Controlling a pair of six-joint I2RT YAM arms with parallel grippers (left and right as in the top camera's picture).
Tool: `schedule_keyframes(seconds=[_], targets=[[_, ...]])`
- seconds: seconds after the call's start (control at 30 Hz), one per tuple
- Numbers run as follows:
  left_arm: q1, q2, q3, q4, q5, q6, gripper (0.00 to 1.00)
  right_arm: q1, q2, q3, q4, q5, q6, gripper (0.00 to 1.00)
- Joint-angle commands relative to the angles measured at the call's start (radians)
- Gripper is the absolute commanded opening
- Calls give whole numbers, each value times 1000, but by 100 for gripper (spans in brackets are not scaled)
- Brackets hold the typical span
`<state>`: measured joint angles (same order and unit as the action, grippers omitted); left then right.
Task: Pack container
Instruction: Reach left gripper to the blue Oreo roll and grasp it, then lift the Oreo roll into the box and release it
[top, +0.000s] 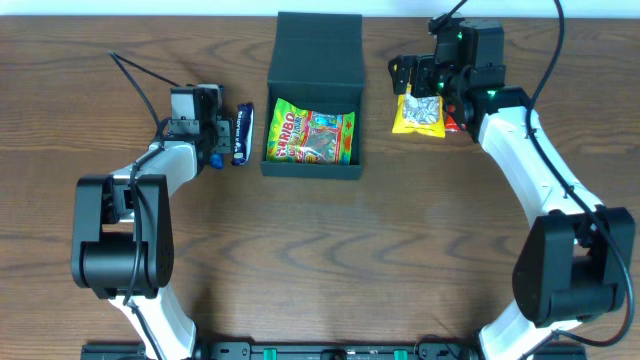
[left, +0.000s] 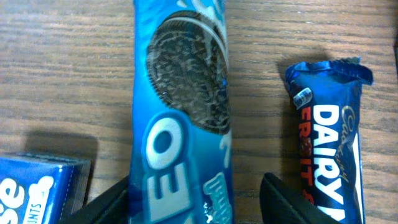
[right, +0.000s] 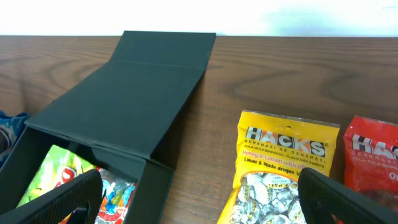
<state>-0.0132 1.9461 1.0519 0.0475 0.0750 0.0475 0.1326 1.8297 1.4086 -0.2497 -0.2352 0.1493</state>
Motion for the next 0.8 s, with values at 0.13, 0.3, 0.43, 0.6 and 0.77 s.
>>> schedule_keyframes(seconds=[0.13,0.3,0.43,0.6,0.77], targets=[[6,13,18,-15,3,-3,47,-3,-16,16,-2,3,-4,99],[6,0,44,-10,3,-3,37,-13,-16,16,-1,3,4,99],[6,-18,97,-13,4,-3,26,-35,-16,16,-1,2,48,99],[5,-45,191,-18,4,5,13,-61,-17,16,-2,2,64,99],[-20,-86,311,-16,106,140,6,-87,-18,16,-5,2,64,99]])
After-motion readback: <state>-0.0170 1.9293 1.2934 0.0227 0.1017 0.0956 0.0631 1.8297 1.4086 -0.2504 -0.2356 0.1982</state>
